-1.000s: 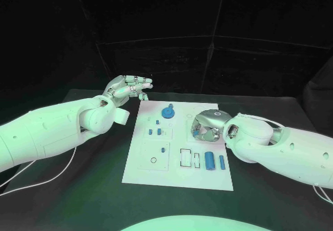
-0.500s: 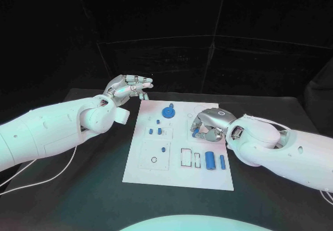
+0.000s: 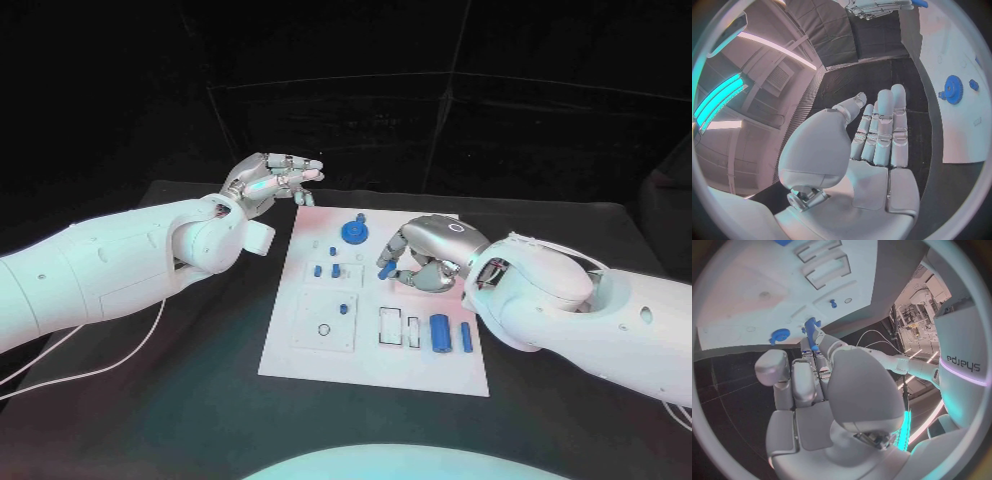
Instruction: Assemble the parts on the task board
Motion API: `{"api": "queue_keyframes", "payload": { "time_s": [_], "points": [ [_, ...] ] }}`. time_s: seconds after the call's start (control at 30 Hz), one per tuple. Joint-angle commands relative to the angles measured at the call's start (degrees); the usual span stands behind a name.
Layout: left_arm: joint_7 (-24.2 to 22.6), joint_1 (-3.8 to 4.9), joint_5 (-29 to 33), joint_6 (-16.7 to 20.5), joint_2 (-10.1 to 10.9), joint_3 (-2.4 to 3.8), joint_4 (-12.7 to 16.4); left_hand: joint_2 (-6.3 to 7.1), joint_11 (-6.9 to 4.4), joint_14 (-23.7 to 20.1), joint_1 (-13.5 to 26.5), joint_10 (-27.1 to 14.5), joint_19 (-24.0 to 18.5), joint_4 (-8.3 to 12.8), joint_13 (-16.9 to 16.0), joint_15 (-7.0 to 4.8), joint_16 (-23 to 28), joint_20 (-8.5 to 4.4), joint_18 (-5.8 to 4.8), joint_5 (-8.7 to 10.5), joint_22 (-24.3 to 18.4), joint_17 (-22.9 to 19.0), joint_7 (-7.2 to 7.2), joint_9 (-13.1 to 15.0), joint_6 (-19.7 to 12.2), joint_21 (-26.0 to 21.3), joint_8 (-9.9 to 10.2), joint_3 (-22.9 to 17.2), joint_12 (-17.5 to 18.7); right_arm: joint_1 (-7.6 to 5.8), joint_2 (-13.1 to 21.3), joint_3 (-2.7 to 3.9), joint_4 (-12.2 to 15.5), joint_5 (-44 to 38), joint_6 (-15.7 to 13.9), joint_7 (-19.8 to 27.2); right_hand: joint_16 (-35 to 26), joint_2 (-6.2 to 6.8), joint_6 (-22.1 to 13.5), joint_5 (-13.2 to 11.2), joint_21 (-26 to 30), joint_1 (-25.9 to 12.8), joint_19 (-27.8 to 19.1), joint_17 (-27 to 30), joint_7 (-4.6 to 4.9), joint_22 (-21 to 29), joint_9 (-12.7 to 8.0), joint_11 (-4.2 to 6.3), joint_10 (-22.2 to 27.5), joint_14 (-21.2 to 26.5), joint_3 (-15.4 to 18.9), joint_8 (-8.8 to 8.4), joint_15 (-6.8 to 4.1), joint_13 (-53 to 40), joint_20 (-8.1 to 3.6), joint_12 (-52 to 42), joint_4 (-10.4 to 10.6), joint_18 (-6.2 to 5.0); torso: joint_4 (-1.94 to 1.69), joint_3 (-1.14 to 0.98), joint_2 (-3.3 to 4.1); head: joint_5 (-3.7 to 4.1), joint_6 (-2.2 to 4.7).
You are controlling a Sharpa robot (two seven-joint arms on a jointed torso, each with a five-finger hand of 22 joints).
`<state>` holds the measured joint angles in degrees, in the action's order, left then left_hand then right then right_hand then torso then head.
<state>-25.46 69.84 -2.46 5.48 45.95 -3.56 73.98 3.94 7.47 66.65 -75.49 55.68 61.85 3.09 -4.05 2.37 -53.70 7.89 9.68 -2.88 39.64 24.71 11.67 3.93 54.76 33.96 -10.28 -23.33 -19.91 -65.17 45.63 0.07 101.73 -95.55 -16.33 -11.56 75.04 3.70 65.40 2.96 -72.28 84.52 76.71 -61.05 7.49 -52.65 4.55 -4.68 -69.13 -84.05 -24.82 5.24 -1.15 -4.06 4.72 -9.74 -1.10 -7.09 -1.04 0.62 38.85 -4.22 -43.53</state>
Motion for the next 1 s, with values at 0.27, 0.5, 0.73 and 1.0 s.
{"api": "queue_keyframes", "payload": {
  "time_s": [0.27,0.5,0.73,1.0],
  "points": [
    [-0.2,0.12,0.2,-0.6,-0.3,0.05,0.0,0.24,0.06,-0.4,0.1,-0.3,0.0,0.1,0.0,0.11,0.1,0.28,0.75,-0.31,-0.1,-0.1,0.0,0.1,-0.3,-0.2,-0.3,0.2,-0.4,0.23,-8.4,-1.08,-3.5,-1.2,0.6,4.2,0.3,0.61,-0.3,0.2,-0.2,0.0,0.1,0.2,0.53,0.0,-0.1,1.0,-1.3,-1.4,-0.8,-0.45,-0.02,0.0,0.09,0.6,-0.2,0.54,0.11,-0.02,0.05,-1.1,-0.66],
    [-0.3,0.13,0.2,-0.8,-0.4,0.05,0.0,0.25,0.06,-0.4,0.3,-0.3,0.0,0.0,0.0,0.13,0.1,0.3,0.74,-0.31,-0.1,-0.1,0.0,0.1,-0.3,-0.2,-0.4,0.3,-0.5,1.94,-11.9,-2.07,-5.9,-2.3,3.1,5.3,0.4,0.66,-0.6,0.3,-0.3,-0.2,0.0,0.3,0.7,0.1,-0.2,0.83,-1.0,-1.4,-1.4,-0.72,0.1,0.0,0.17,1.1,-0.5,0.53,0.06,0.02,-0.03,-1.76,-1.07],
    [-0.4,0.14,0.2,-0.8,-0.3,0.05,0.1,0.22,0.07,-0.4,0.4,-0.3,0.0,-0.1,0.0,0.14,0.1,0.31,0.74,-0.32,-0.1,-0.2,-0.01,0.1,-0.3,-0.3,-0.4,0.4,-0.5,3.07,-13.7,-2.29,-7.3,-3.3,4.8,5.7,0.4,0.68,-0.6,0.6,-0.3,-0.3,0.0,0.3,0.76,0.0,-0.3,0.76,-1.0,-1.4,-1.7,-0.82,0.16,0.0,0.23,1.2,-0.6,0.54,0.11,0.0,0.0,-2.14,-1.27],
    [-0.4,0.14,0.2,-0.9,-0.4,0.05,0.1,0.21,0.06,-0.4,0.4,-0.3,0.0,-0.1,0.0,0.15,0.1,0.32,0.74,-0.32,-0.2,-0.2,-0.01,0.1,-0.3,-0.3,-0.5,0.4,-0.6,3.94,-14.8,-2.36,-8.0,-3.9,5.3,6.0,0.4,0.65,-0.6,0.7,-0.3,-0.4,-0.1,0.3,0.78,0.0,-0.3,0.74,-1.0,-1.3,-1.8,-0.86,0.18,0.0,0.25,1.3,-0.7,0.53,0.1,-0.06,0.04,-2.32,-1.39]
  ]
}}
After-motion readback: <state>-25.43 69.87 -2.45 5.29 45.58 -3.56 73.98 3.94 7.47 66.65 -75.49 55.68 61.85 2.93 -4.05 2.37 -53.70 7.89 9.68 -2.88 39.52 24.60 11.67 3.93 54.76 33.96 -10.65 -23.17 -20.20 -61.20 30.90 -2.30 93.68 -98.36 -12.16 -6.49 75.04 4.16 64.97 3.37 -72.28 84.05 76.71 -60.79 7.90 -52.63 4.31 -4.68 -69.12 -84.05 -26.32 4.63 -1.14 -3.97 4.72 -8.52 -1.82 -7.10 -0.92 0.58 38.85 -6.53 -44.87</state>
